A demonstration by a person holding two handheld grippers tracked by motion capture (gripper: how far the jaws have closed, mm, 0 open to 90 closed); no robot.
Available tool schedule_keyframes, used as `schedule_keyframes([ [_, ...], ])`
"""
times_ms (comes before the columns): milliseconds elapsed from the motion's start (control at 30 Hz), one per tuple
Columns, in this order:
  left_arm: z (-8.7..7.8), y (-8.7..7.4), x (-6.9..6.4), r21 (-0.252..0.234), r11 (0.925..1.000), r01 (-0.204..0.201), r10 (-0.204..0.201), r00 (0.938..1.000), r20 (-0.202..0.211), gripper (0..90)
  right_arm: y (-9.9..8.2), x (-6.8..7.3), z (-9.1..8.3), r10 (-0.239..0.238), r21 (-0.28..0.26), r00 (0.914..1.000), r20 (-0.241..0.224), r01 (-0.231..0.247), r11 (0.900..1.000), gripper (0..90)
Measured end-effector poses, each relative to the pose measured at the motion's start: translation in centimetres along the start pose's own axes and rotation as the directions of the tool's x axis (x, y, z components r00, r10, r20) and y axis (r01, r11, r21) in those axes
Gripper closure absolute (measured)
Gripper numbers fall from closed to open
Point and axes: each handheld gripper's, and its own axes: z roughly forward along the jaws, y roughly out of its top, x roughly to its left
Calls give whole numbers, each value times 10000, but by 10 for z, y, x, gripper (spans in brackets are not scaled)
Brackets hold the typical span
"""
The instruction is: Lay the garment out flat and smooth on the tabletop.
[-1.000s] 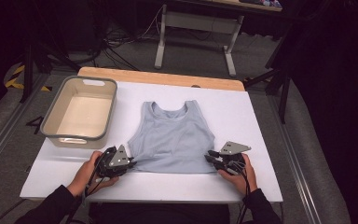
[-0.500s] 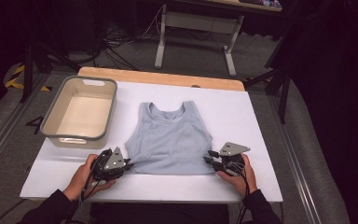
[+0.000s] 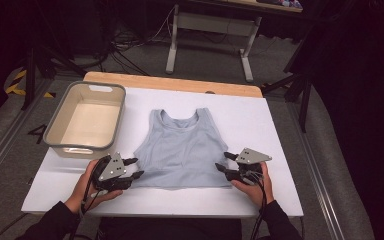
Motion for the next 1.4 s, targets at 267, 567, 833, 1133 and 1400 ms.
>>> schedule_keyframes([
  [267, 6, 11, 8, -601, 9982, 48, -87, 9979, -649, 393, 10, -2, -7, -120, -971, 9983, 563, 175, 9951, 344],
  [567, 7, 18, 13, -1328, 9911, 125, -275, 9934, -1115, 209, 18, 3, -9, -163, -1904, 9905, 1369, 424, 9808, 153],
  [833, 11, 21, 14, -1326, 9909, 237, -371, 9944, -994, 103, 26, 5, -3, -126, -2308, 9918, 1270, 419, 9721, 118],
  [1133, 6, 16, 17, -1612, 9866, 258, -472, 9903, -1304, 86, 33, 7, 8, -347, -2291, 9906, 1324, 647, 9712, 117],
  [1400, -4, 0, 8, -1579, 9855, 619, -828, 9881, -1297, 88, 33, 8, 10, -336, -2344, 9915, 1258, 626, 9701, 117],
])
